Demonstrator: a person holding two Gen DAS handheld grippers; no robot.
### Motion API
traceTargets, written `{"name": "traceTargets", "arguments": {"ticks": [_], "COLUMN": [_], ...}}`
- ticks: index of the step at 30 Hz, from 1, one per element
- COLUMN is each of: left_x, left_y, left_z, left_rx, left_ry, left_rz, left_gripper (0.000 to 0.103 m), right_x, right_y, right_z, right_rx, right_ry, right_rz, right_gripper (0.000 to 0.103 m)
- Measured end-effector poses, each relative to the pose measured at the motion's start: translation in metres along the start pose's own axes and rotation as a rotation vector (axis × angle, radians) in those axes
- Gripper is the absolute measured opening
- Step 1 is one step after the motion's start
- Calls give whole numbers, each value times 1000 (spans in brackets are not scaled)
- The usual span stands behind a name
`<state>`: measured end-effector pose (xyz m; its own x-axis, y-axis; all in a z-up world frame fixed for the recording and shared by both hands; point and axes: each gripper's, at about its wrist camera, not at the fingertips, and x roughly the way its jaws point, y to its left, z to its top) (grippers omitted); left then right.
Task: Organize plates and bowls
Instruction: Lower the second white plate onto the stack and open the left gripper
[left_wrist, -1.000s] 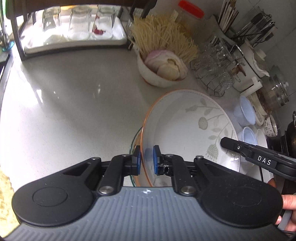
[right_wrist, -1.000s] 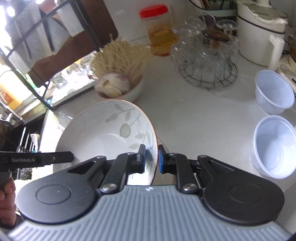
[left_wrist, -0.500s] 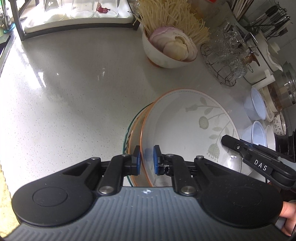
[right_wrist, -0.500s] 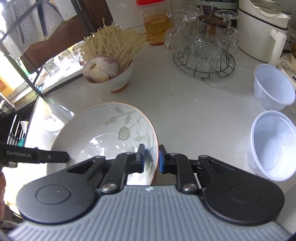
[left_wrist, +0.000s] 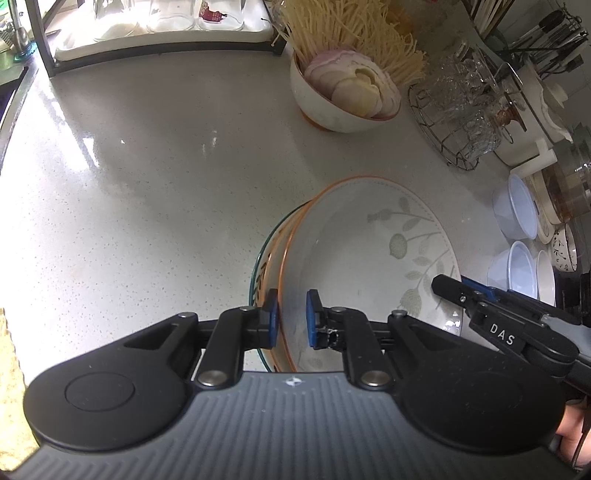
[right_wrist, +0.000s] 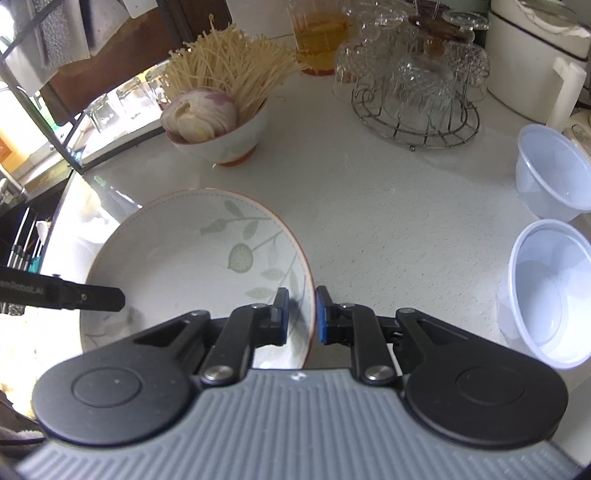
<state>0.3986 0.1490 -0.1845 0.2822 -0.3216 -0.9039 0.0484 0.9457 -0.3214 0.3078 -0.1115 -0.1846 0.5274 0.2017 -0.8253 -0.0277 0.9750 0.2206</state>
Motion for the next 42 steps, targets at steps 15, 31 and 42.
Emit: {"name": "traceTargets", "arguments": {"ticks": [15, 31, 42], "left_x": [-8, -39, -103], "left_y": [6, 6, -40], "left_z": [-1, 1, 20], "left_rx": [-26, 39, 257], "left_ry": [65, -4, -243], "left_rz": [-77, -58, -79], "left_gripper": [39, 47, 47], "right_x": [-3, -24, -101], "right_y": [-1, 2, 25], "right_z": [2, 2, 19], "right_rx": [47, 97, 111], "right_ry": [5, -58, -251], "right_rz": [8, -8, -31], "right_gripper": [19, 20, 20]}}
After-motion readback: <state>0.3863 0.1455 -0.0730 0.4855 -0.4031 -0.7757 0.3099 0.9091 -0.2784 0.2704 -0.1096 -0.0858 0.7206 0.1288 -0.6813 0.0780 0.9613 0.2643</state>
